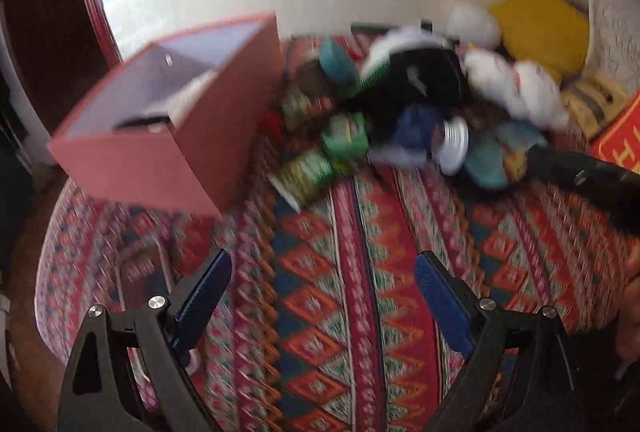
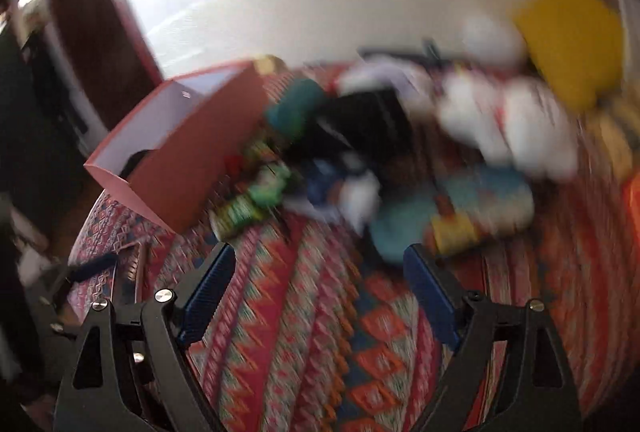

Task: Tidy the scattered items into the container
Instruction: 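Grasp the garlic peas bag with the left tool while the right tool grasps the pencil case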

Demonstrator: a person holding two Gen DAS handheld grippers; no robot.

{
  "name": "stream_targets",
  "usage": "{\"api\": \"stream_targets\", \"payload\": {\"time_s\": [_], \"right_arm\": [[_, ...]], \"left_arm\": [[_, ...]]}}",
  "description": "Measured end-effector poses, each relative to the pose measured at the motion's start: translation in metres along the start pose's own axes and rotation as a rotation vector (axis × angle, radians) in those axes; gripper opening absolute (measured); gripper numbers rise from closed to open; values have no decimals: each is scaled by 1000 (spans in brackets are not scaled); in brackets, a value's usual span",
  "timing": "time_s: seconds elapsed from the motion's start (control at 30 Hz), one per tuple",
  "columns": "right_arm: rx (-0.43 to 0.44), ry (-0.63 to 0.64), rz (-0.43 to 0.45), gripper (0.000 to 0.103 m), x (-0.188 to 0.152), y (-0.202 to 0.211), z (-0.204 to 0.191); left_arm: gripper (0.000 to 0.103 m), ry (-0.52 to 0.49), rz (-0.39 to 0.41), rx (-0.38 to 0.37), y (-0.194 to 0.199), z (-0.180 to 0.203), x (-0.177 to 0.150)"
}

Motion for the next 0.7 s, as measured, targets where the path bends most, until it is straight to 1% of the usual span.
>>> {"api": "stream_targets", "payload": {"time_s": [0.07,0.13,0.27,0.33,0.4,0.5,0.6,0.67,0.7], "right_arm": [[23,-97,-44,86,-19,-8,27],[57,-204,-82,86,-33,-14,51],[159,-421,-128,86,-43,-34,87],[206,-507,-124,86,-41,-45,99],[230,-583,-108,85,-36,-60,112],[275,-693,-104,84,-27,-86,127],[325,-795,-122,82,-23,-114,137],[349,-850,-107,81,-19,-130,143],[350,-856,-98,82,-14,-132,145]], "left_arm": [[93,-14,-34,26,-16,6,-16],[93,-33,-51,67,-29,6,-23],[93,-56,-57,112,-48,-1,-13],[93,-73,-46,131,-56,-6,-2],[93,-101,-28,154,-67,-9,10],[93,-128,-35,177,-89,-13,25],[93,-111,-68,161,-114,-21,38],[93,-92,-86,154,-129,-26,46],[93,-83,-90,149,-136,-29,50]]}}
Point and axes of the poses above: each gripper's, at about its wrist camera, not at the fingertips, and y roughly against the way its jaws point, z to its right, x to its top, the point moved 3 cm from there along -y, roughly the way its jaws point, and after that the axes turned 8 degrees about -x, right-handed, at the moved point
